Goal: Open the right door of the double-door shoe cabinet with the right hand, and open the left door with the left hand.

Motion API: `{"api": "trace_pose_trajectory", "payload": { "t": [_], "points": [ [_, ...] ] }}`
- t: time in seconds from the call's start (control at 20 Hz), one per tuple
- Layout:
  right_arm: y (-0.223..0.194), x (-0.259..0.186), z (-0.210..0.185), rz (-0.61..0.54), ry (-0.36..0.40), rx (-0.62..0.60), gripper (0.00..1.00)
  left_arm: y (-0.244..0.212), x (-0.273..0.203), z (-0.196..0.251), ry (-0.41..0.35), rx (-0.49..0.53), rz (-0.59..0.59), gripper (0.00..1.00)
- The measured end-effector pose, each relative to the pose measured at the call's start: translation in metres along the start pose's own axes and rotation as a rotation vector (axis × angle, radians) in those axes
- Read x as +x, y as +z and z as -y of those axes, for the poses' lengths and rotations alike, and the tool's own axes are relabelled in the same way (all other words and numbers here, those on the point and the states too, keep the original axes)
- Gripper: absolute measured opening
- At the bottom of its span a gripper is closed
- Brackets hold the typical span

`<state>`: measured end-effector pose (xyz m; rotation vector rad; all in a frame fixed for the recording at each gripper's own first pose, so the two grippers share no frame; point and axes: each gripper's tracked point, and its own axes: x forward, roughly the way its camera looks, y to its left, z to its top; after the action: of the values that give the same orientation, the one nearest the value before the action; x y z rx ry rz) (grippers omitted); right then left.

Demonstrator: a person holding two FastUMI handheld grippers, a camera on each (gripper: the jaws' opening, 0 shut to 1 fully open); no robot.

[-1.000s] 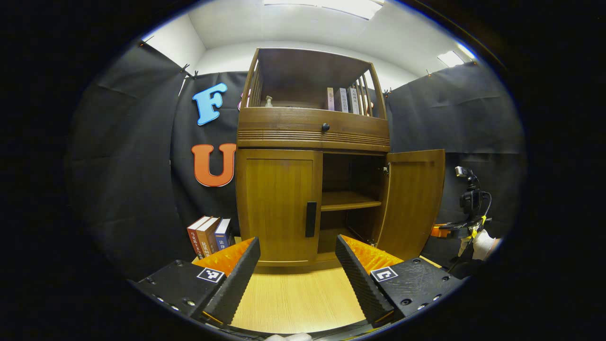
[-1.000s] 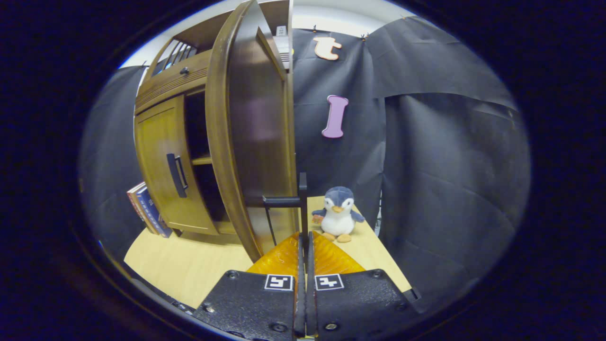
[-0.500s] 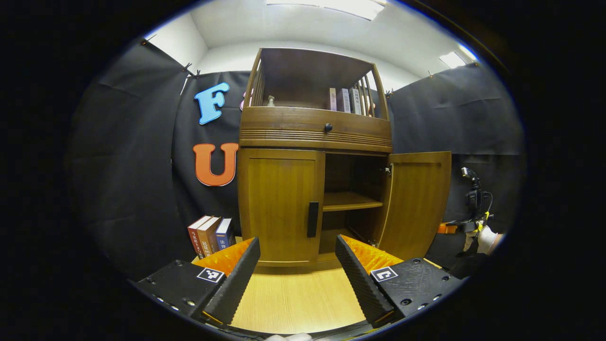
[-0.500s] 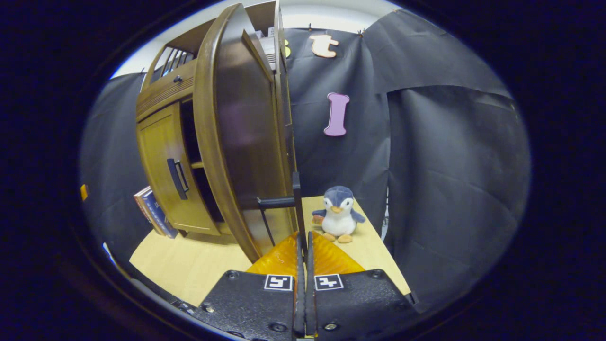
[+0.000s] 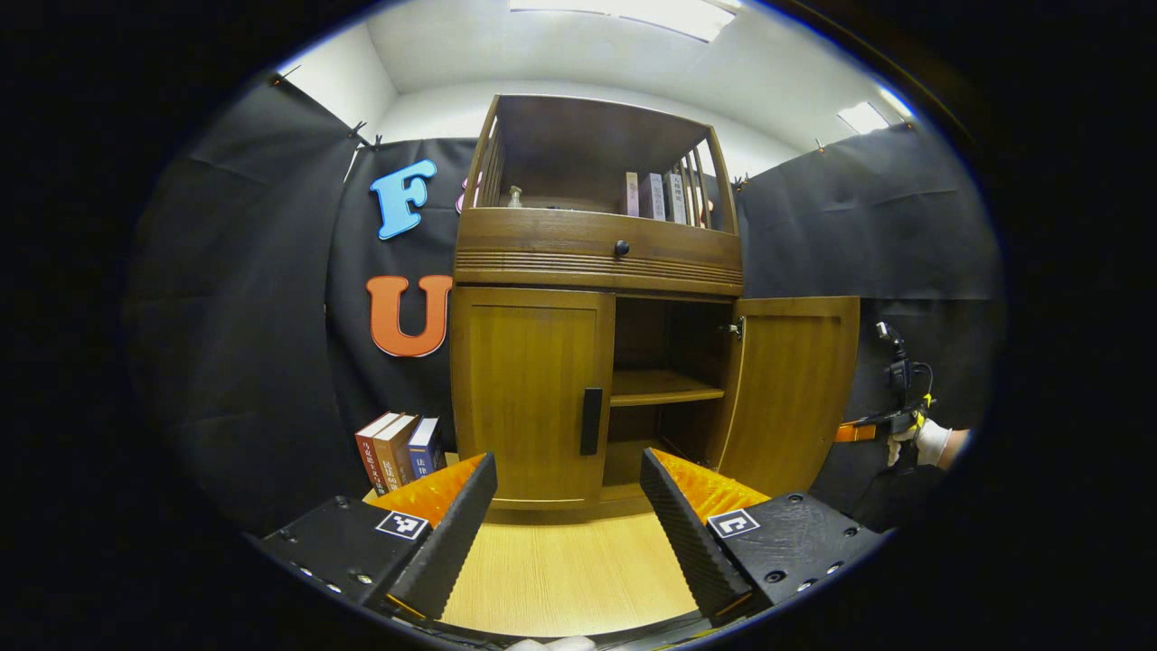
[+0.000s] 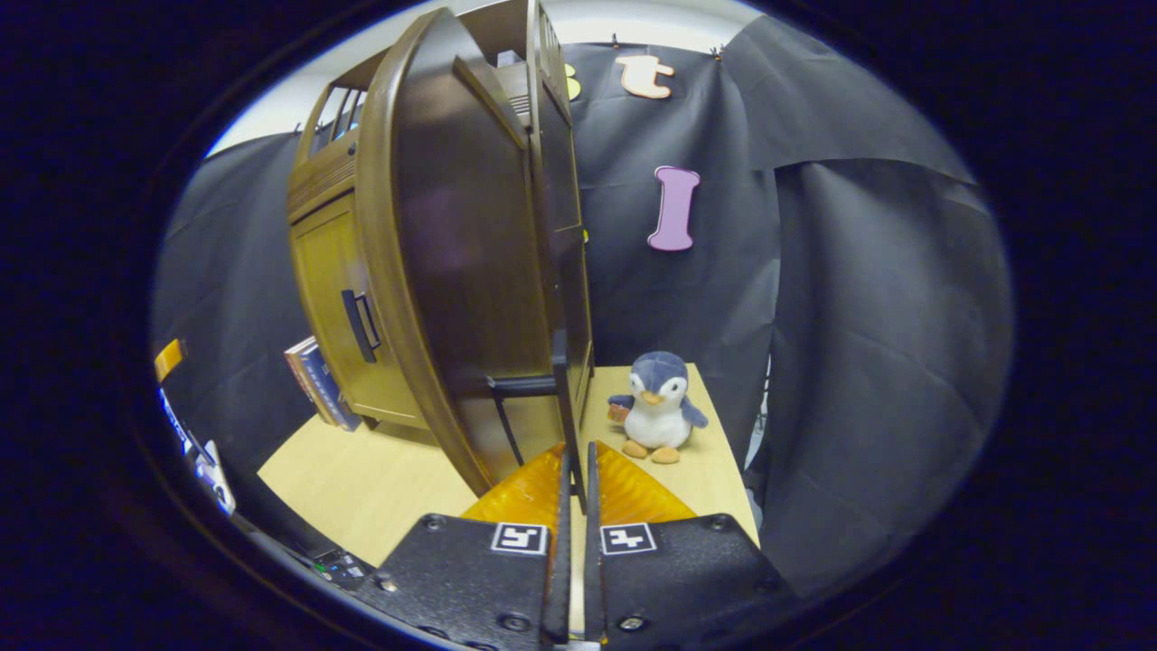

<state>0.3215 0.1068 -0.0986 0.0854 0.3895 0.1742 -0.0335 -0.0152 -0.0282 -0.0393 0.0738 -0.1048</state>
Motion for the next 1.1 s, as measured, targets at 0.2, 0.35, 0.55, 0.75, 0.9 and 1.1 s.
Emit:
{"api": "trace_pose_trajectory", "payload": {
  "t": [0.2, 0.35, 0.55, 0.75, 0.9, 1.1],
  "points": [
    [-0.005, -0.024, 0.013, 0.004, -0.049, -0.041, 0.35, -0.002, -0.003, 0.005, 0.002, -0.001, -0.008, 0.96],
    [-0.002, -0.044, 0.008, 0.036, -0.093, -0.047, 0.68, -0.003, -0.001, 0.008, 0.000, 0.004, -0.014, 0.96],
    [0.027, -0.075, -0.007, 0.139, -0.161, -0.044, 0.84, -0.005, 0.002, 0.012, -0.005, -0.001, -0.024, 0.97],
    [0.063, -0.104, -0.044, 0.257, -0.196, -0.074, 0.81, -0.003, 0.004, 0.017, -0.010, 0.002, -0.021, 1.00],
    [0.081, -0.113, -0.083, 0.306, -0.184, -0.050, 0.88, 0.000, 0.007, 0.018, -0.008, 0.011, -0.017, 0.96],
    [0.078, -0.101, -0.133, 0.323, -0.178, -0.093, 0.99, 0.000, 0.008, 0.013, 0.008, 0.018, -0.014, 0.96]
  ]
}}
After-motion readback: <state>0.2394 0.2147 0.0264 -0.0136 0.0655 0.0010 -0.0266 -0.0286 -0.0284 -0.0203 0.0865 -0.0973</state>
